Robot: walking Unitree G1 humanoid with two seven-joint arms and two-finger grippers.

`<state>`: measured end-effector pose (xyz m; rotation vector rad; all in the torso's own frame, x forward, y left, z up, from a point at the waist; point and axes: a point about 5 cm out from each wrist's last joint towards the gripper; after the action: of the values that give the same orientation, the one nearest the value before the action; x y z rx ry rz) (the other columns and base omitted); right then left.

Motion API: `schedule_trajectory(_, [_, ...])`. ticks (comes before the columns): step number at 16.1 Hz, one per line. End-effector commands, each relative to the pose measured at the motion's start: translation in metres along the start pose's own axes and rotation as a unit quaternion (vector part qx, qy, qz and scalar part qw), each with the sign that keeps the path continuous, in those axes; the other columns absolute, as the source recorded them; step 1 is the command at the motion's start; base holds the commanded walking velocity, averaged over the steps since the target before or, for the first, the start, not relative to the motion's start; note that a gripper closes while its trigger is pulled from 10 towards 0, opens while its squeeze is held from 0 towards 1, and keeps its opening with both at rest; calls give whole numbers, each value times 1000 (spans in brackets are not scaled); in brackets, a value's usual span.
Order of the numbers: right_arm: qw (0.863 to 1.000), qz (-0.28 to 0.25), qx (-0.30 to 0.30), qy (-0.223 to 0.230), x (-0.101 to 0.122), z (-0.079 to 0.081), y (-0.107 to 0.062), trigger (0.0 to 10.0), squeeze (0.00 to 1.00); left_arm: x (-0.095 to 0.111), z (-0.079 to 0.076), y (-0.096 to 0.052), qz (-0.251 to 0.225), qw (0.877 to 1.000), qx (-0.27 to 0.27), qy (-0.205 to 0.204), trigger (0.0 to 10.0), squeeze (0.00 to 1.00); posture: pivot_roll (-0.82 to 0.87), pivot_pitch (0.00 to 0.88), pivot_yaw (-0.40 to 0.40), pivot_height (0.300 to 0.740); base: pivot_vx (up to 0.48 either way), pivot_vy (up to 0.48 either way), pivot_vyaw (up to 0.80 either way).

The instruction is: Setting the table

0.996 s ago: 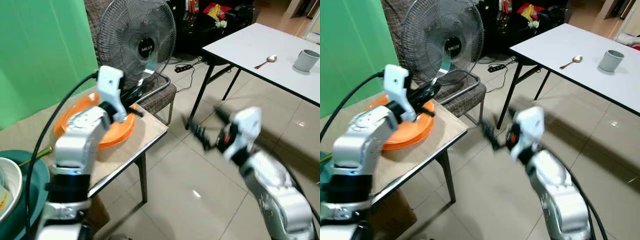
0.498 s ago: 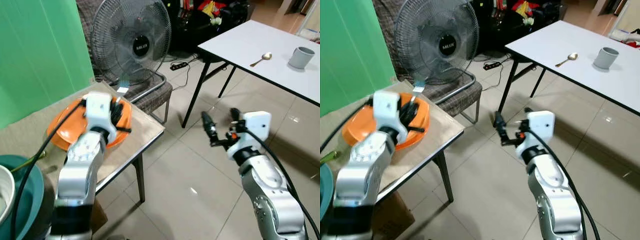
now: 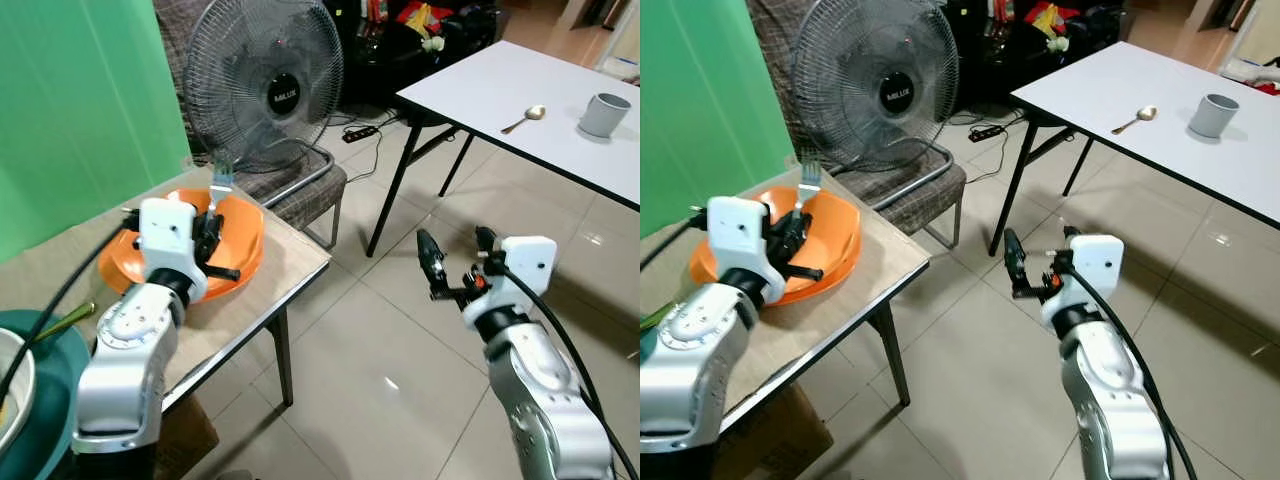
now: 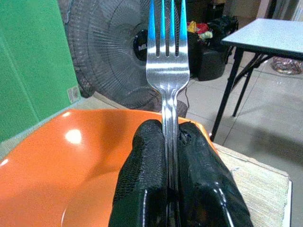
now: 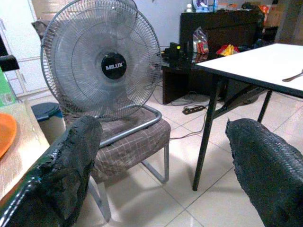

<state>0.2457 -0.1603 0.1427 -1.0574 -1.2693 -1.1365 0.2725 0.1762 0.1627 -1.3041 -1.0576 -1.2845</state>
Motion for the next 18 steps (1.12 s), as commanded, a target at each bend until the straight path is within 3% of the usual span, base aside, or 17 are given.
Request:
schedule_trajectory(1, [1000, -11, -5, -10, 4, -3, -1, 10000, 0, 2, -4, 2, -8, 1000, -2, 10, 10000, 0, -4, 0, -14, 740, 0, 0, 0])
schedule_trajectory(6, [1000, -11, 16, -12, 12, 3, 3, 10000, 0, 14, -8, 3, -34, 999, 12, 18, 10000, 0, 5, 0, -50, 740, 0, -213, 0])
schedule_trajectory(12, [1000, 0, 4, -5, 4, 2, 3, 10000, 0, 11, 2, -2, -24, 998, 25, 48, 10000, 0, 23, 0, -55, 740, 0, -375, 0])
schedule_trajectory(18, [1000, 12, -6, -4, 3, 1, 5, 10000, 0, 9, 5, 2, -15, 998, 29, 47, 10000, 0, 23, 0, -47, 740, 0, -232, 0])
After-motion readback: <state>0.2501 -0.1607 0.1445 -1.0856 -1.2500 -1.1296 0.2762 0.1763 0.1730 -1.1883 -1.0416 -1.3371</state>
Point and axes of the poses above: a point about 5 cm out from each wrist's last joint towards the gripper, its own y axis pointing out of the wrist towards the gripper, its own x axis along the axis of the wrist's last joint, z = x × y, and after that the axes turned 3 degrees about -y, right-handed
